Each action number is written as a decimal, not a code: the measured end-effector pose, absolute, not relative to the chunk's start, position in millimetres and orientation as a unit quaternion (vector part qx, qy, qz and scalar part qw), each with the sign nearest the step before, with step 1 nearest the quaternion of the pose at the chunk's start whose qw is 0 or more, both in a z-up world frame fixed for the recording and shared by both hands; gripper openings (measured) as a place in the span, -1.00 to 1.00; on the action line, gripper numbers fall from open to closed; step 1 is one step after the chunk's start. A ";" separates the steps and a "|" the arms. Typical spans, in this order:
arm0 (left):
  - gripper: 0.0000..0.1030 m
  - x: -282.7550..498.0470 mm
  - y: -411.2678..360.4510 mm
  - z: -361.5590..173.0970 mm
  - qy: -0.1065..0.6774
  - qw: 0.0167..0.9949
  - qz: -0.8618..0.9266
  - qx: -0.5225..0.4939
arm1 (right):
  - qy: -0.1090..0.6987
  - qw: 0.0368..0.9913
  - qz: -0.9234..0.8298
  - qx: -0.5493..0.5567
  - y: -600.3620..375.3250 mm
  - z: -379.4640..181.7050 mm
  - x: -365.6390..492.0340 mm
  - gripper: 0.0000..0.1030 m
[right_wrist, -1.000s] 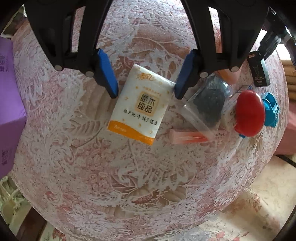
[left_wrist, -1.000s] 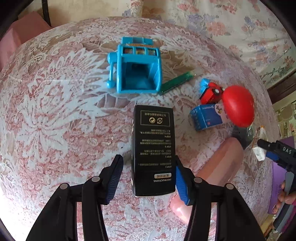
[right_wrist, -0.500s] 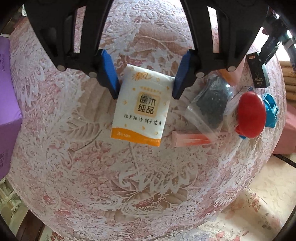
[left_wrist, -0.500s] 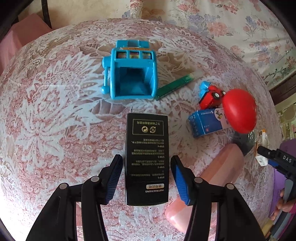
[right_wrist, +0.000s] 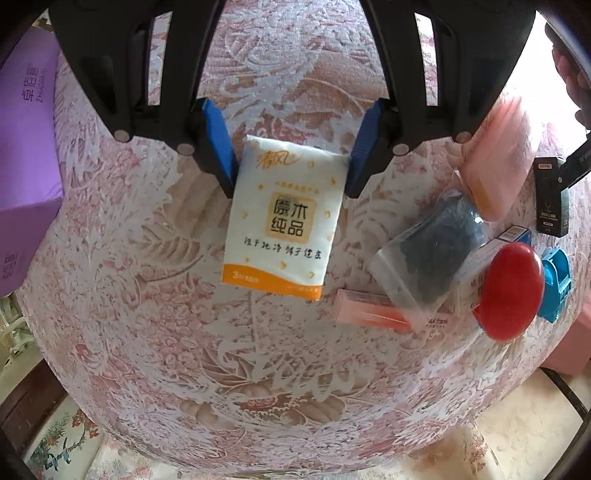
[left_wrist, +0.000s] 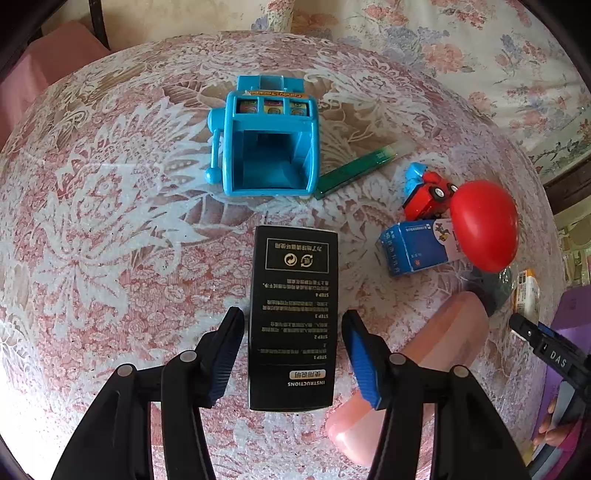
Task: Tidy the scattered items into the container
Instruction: 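Close the left tool on the black box while the right tool grasps the tissue pack, then carry the black box and tissue pack over the purple-rimmed box with both tools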
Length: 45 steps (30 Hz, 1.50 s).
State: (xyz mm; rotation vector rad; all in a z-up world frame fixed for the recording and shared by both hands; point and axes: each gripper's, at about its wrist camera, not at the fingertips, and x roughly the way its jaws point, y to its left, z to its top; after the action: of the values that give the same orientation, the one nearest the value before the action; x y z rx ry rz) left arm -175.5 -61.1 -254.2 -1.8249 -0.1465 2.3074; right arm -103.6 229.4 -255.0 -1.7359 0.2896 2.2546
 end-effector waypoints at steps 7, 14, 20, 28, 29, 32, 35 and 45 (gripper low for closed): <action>-0.21 -173.2 -60.3 -254.3 -0.031 0.085 0.781 -0.618 | 0.110 0.122 0.782 -0.601 249.0 -249.5 -111.4 0.16; -0.23 -164.8 -63.2 -253.2 -0.042 0.084 0.775 -0.624 | 0.123 0.124 0.781 -0.600 257.3 -240.1 -98.2 0.14; -0.23 -147.0 -71.3 -244.5 -0.060 0.084 0.782 -0.615 | 0.131 0.110 0.787 -0.592 256.2 -228.6 -79.9 0.13; -0.23 -121.3 -74.8 -221.8 -0.047 0.089 0.792 -0.602 | 0.118 0.084 0.798 -0.585 238.7 -206.6 -51.8 0.13; -0.23 -117.5 -74.7 -217.9 -0.044 0.092 0.794 -0.600 | 0.118 0.083 0.799 -0.583 236.9 -205.6 -51.1 0.13; -0.22 -107.5 -65.8 -207.2 -0.030 0.106 0.797 -0.594 | 0.116 0.078 0.804 -0.579 232.7 -201.2 -48.6 0.13; -0.22 -96.6 -53.8 -199.2 -0.017 0.122 0.799 -0.589 | 0.115 0.073 0.810 -0.571 234.9 -184.9 -32.5 0.13; -0.22 -54.5 20.4 -164.5 0.005 0.176 0.807 -0.564 | 0.096 0.037 0.830 -0.548 261.2 -142.8 11.5 0.13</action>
State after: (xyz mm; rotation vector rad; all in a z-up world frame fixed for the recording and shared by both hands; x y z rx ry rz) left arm -54.5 20.4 -164.5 -1.5973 0.0133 2.2849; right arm 11.5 261.2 -142.8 -1.6816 0.2958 2.5489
